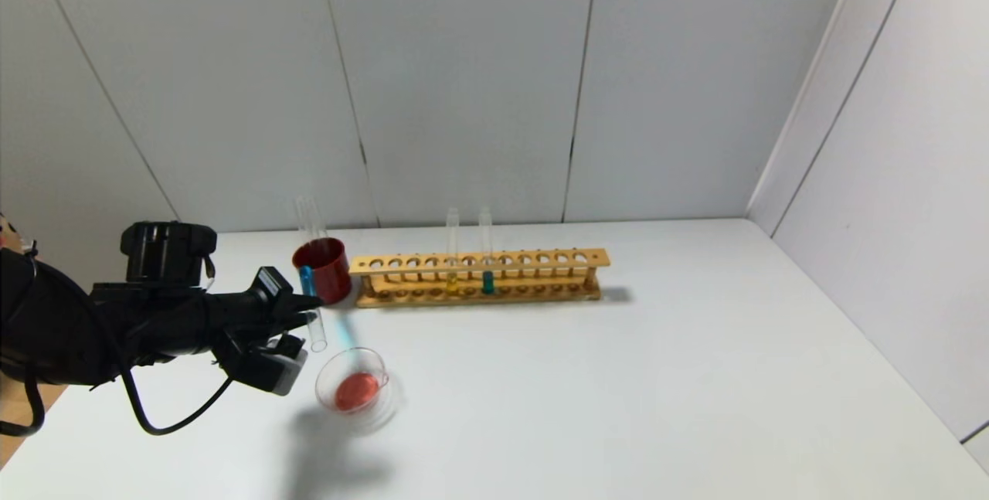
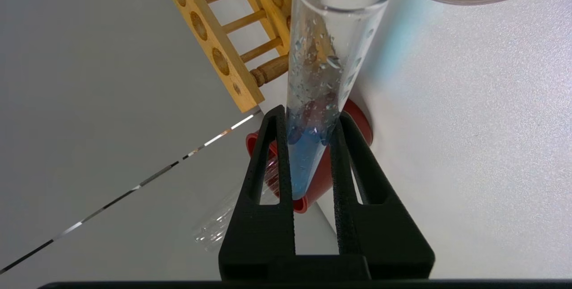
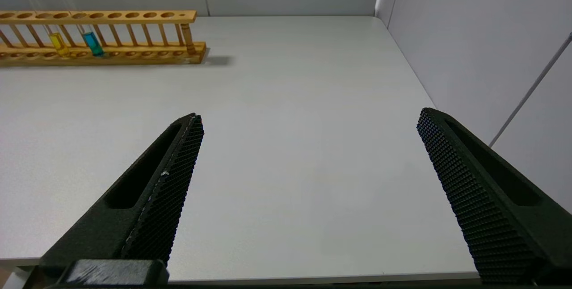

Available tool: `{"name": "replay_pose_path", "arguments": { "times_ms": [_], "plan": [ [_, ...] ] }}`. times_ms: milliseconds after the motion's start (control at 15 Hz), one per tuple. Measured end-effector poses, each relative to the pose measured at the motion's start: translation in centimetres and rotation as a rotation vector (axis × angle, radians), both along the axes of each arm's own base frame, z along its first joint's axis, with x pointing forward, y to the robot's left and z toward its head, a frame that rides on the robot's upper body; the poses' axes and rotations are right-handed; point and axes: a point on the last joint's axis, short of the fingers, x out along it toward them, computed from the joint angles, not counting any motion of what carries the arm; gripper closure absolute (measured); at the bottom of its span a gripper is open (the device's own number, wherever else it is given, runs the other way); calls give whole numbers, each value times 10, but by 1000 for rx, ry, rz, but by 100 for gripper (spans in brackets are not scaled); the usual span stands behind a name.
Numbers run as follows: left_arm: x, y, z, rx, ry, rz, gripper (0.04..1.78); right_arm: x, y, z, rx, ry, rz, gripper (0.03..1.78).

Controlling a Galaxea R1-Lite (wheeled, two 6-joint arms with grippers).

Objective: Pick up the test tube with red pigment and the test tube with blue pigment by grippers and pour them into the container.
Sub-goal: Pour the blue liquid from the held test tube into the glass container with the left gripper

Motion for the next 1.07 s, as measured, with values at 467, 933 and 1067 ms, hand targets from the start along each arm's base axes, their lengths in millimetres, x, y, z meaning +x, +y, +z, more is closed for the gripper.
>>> {"name": "replay_pose_path", "arguments": {
  "times_ms": [467,933,1067],
  "plan": [
    [2,0,1,23,-19,-16,152,0,0,0,-1,0,0,6],
    [4,-4,1,76,-54,-54,152,0,0,0,0,0,0,6],
    [6,-5,1,89,-57,-47,152,0,0,0,0,0,0,6]
  ]
}}
